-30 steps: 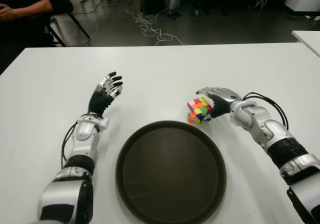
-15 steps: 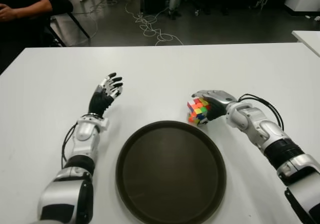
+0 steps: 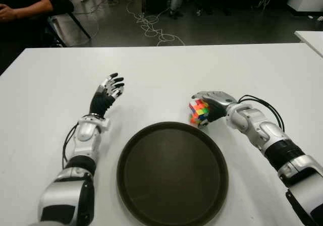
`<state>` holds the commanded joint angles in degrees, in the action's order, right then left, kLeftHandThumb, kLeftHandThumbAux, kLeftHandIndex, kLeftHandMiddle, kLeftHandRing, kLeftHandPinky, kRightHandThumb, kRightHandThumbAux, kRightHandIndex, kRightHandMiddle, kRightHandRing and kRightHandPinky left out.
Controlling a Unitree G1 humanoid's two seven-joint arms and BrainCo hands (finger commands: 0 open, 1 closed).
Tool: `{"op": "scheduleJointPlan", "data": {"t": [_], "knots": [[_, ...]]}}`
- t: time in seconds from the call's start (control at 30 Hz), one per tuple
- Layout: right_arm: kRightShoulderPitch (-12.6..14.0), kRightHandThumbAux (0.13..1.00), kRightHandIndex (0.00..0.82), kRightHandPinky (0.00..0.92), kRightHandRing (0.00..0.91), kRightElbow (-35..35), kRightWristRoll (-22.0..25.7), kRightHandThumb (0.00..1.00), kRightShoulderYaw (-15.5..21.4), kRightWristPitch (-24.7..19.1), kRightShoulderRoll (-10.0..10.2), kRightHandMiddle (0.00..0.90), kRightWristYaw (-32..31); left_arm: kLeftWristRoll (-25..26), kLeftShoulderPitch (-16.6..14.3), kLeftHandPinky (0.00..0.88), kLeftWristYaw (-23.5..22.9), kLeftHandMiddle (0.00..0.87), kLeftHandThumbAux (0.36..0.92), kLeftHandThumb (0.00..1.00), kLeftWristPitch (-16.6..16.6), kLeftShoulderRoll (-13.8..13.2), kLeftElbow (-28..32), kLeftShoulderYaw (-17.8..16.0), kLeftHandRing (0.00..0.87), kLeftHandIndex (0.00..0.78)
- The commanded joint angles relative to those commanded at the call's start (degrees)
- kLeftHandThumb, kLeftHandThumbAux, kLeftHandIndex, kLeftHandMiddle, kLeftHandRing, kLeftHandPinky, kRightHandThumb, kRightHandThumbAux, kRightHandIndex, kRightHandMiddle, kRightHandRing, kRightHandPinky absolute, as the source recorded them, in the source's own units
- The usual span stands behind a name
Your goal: Pick up the Rubik's Cube and put it in the plate
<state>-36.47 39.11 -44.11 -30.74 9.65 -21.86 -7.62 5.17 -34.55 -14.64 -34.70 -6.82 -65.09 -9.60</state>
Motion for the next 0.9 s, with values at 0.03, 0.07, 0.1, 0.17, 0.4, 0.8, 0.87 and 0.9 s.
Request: {"op": "scheduleJointPlan", "data": {"t": [0.03, 0.07, 0.1, 0.17, 0.4, 0.8, 0.87, 0.9], "knots": [[-0.03, 0.688, 0.108, 0.133, 0.142, 0.07, 0.02, 0.0, -0.07, 0.03, 0.04, 0.13, -0.07, -0.03, 0.01, 0.119, -0.02, 0.212, 0.65, 0.061, -0.07, 0.0, 0.02, 0.02, 0.176, 0.14], [-0.07, 0.687, 0.106, 0.13, 0.137, 0.16, 0.02, 0.0, -0.18, 0.17, 0.08, 0.126, -0.15, -0.04, 0.01, 0.119, -0.05, 0.213, 0.649, 0.059, -0.13, 0.0, 0.04, 0.04, 0.177, 0.141], [-0.15, 0.686, 0.105, 0.129, 0.134, 0.33, 0.04, 0.0, -0.28, 0.31, 0.1, 0.123, -0.16, -0.05, -0.03, 0.12, -0.05, 0.211, 0.648, 0.057, -0.15, 0.02, 0.01, 0.05, 0.176, 0.139], [-0.26, 0.685, 0.104, 0.128, 0.132, 0.59, 0.07, 0.0, -0.45, 0.58, 0.15, 0.12, -0.04, -0.05, -0.08, 0.121, -0.03, 0.21, 0.647, 0.055, -0.15, 0.05, -0.04, 0.05, 0.175, 0.138], [-0.8, 0.698, 0.107, 0.125, 0.131, 2.13, 0.19, 0.0, -1.19, 1.91, 0.63, 0.123, 0.6, -0.47, -0.13, 0.126, 0.59, 0.205, 0.658, 0.054, -0.52, 0.11, -0.17, 0.26, 0.172, 0.138], [-0.9, 0.695, 0.119, 0.151, 0.148, 2.65, 0.11, 0.0, -1.51, 2.07, 1.15, 0.135, 1.18, -1.43, -0.1, 0.131, 1.75, 0.198, 0.663, 0.041, -0.81, -0.06, -0.27, 0.9, 0.168, 0.133], [-0.86, 0.694, 0.122, 0.155, 0.151, 2.79, 0.18, 0.0, -1.5, 2.2, 1.25, 0.138, 1.35, -1.41, -0.13, 0.132, 1.69, 0.196, 0.665, 0.042, -0.71, -0.03, -0.31, 0.81, 0.167, 0.132], [-0.88, 0.693, 0.123, 0.154, 0.151, 2.88, 0.21, 0.0, -1.5, 2.29, 1.25, 0.138, 1.39, -1.39, -0.16, 0.131, 1.67, 0.197, 0.665, 0.043, -0.65, -0.01, -0.33, 0.79, 0.167, 0.132]]}}
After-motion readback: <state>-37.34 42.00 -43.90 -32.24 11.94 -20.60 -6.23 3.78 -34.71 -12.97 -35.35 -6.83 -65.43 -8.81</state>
